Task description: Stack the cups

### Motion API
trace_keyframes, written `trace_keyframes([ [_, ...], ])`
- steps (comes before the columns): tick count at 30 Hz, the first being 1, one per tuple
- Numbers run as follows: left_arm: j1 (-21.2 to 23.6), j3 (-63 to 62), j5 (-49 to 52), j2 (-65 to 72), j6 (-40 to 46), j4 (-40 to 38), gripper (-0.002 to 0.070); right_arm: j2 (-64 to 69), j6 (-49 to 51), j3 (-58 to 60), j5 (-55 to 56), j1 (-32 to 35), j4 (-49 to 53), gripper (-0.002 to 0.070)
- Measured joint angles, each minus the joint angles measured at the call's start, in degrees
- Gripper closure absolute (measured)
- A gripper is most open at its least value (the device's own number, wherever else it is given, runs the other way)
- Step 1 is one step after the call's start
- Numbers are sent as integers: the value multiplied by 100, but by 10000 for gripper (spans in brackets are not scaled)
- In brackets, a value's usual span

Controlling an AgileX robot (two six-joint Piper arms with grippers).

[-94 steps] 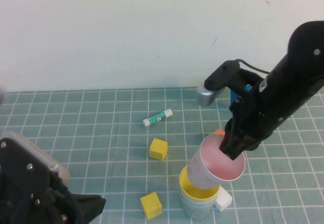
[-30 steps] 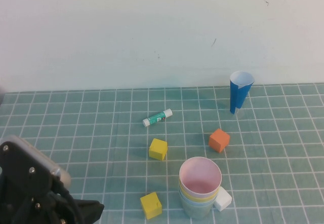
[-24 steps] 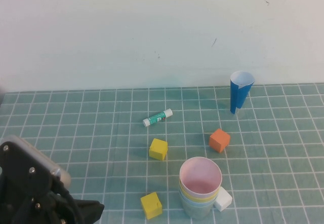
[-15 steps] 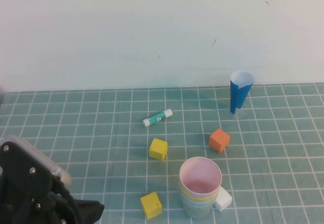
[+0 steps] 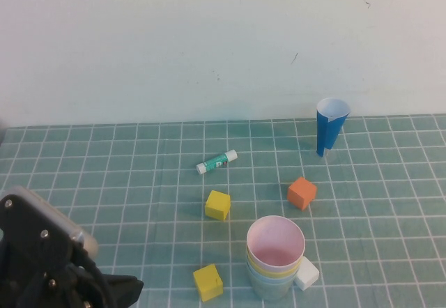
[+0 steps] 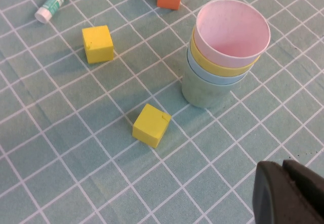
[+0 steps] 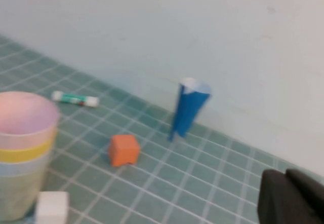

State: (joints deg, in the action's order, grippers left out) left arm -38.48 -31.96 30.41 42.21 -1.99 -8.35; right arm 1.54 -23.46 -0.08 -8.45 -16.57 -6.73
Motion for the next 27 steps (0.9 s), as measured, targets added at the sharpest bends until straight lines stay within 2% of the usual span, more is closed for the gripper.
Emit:
trace_keyframes([
  [5, 0, 0, 11, 0, 0, 0, 677, -208, 549, 171, -73, 985, -58, 678],
  [9, 0, 0, 11, 0, 0, 0, 677, -227, 731, 171, -181, 1463, 133, 678],
  [16, 0, 0, 11, 0, 0, 0, 677, -227, 1152, 171, -1027, 1929, 578, 678],
  [27, 0, 0, 11, 0, 0, 0, 677, -227, 1329, 161, -1067, 2013, 772, 678],
])
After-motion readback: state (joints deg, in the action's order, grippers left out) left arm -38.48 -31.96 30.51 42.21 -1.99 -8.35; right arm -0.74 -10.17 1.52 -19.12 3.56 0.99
